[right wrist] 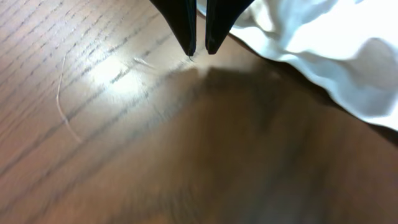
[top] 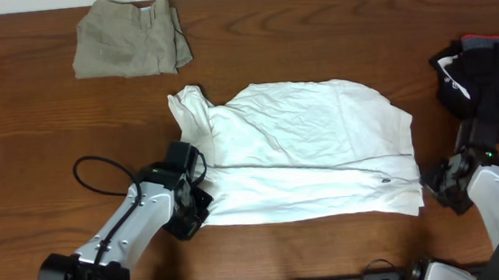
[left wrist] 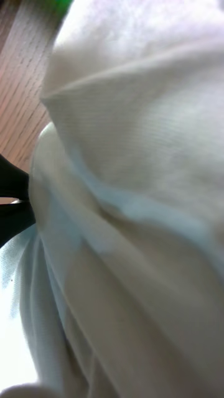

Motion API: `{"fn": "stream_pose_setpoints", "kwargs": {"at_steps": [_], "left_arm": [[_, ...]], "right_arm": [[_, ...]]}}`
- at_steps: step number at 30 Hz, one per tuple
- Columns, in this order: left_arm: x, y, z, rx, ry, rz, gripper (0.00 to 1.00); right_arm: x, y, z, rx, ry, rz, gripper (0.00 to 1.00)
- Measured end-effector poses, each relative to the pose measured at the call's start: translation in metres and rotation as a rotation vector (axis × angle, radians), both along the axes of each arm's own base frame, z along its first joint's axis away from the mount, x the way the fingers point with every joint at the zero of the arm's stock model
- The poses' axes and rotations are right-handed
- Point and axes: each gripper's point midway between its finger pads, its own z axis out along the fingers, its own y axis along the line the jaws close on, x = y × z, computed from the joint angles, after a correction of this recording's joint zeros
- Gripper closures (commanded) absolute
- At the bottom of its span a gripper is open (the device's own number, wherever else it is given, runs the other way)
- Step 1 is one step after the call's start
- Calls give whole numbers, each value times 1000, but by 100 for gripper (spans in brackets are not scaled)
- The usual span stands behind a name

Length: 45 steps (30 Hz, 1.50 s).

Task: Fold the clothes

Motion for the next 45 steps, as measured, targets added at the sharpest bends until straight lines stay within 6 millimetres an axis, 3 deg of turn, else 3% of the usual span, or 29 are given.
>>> {"fn": "stream_pose_setpoints", "kwargs": {"at_steps": [5,10,15,21,24,26,35,39,45], "left_arm": [[-5,-9,0,22,9,56,94],[-8,-30,1,17,-37,81,94],[-2,-38,19,12,-148,130,93],[7,-14,51,74,-314,178,88],[12,-6,61,87,-376,176,83],[15,-3,65,96,-402,164,74],[14,-6,53,112,-357,83,70],[12,-10,39,119,-297,65,70],[15,-18,19,121,-247,13,71]], "right_arm": [[11,-4,10,-12,-31,0,92],[9,-3,10,-8,-19,8,94],[9,-3,15,-5,-9,20,95],[17,1,32,33,-16,51,99],[23,17,35,115,-45,108,99],[25,32,37,194,-68,172,99],[19,91,38,381,-68,382,99],[12,100,25,403,-60,388,99],[-6,98,7,394,-1,324,99]]}}
